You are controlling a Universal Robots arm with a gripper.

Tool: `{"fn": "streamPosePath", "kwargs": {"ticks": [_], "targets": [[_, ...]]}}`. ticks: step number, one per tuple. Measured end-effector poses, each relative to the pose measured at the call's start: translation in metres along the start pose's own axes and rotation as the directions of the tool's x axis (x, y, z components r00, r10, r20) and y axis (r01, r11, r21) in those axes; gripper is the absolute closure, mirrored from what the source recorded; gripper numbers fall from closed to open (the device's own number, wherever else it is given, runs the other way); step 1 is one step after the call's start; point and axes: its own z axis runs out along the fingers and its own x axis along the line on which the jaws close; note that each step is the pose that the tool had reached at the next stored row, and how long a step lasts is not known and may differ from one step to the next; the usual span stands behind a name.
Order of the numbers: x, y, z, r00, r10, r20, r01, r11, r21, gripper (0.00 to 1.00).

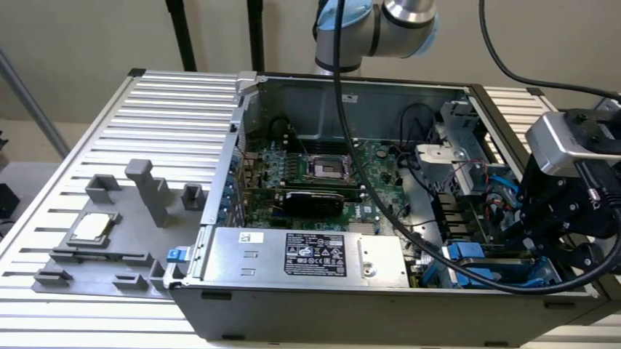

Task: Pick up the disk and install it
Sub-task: 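Insert the first disk wire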

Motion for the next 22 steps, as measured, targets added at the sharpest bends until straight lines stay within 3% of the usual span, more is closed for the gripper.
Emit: {"fn": "streamPosePath", "kwargs": {"ticks": [3,9,13,22], "targets": [[-0.0016,0.0006,0.0006,1.0000,0.004,-0.0074,-0.004,1.0000,0.0038,0.84],[-0.0063,0.0020,0.0019,0.9997,0.004,-0.0242,-0.004,0.9998,0.0220,0.84],[-0.0063,0.0024,0.0019,0.9995,0.006,-0.0318,-0.005,0.9996,0.0273,0.84],[-0.0064,0.0051,0.0033,0.9994,0.006,-0.0350,-0.004,0.9994,0.0343,0.84]]}}
